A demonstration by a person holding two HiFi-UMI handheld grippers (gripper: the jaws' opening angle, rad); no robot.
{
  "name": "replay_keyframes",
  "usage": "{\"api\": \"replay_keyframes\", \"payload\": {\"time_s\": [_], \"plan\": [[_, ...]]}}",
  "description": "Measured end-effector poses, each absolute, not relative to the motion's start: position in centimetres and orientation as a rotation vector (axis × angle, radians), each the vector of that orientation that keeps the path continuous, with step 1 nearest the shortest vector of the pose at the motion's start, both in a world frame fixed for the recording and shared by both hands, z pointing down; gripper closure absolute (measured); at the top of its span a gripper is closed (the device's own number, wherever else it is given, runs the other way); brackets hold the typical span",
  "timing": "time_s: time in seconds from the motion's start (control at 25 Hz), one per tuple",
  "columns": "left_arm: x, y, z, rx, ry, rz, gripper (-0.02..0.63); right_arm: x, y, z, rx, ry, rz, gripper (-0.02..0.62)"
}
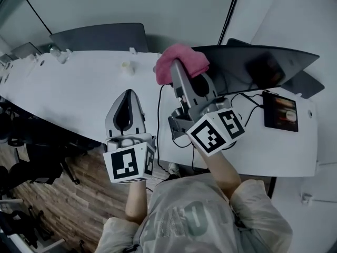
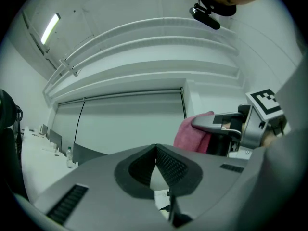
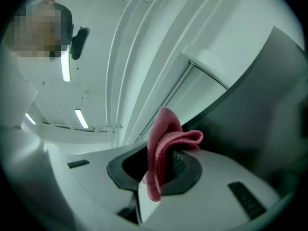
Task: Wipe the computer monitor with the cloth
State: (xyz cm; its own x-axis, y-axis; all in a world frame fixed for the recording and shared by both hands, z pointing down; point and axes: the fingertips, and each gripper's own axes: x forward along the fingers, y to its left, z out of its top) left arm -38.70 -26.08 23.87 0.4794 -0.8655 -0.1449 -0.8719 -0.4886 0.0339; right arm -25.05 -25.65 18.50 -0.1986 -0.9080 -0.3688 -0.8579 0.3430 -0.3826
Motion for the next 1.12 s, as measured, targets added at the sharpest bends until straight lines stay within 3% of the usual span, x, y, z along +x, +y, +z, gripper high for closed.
{"api": "replay_keyframes", "payload": {"time_s": [0.16, 0.52, 0.88, 1.12], "plan": [[-38.2, -25.8, 22.9, -2.661, 1.534, 0.232, 0.591, -26.4, -23.3, 14.9, -1.507, 2.235, 0.125, 0.541], [-34.0, -25.4, 16.3, -2.64, 1.351, 0.211, 0.591, -23.8, -20.8, 4.7, -1.626, 2.474, 1.102, 0.541], [-28.0, -23.9, 16.1, -2.707, 1.224, 0.239, 0.591, -24.4, -23.5, 10.5, -1.519, 2.783, 2.136, 0.541], [-26.7, -24.0, 17.4, -2.726, 1.296, 0.23, 0.591, -23.5, -24.5, 14.6, -1.223, 3.042, 2.329, 0.541]]}}
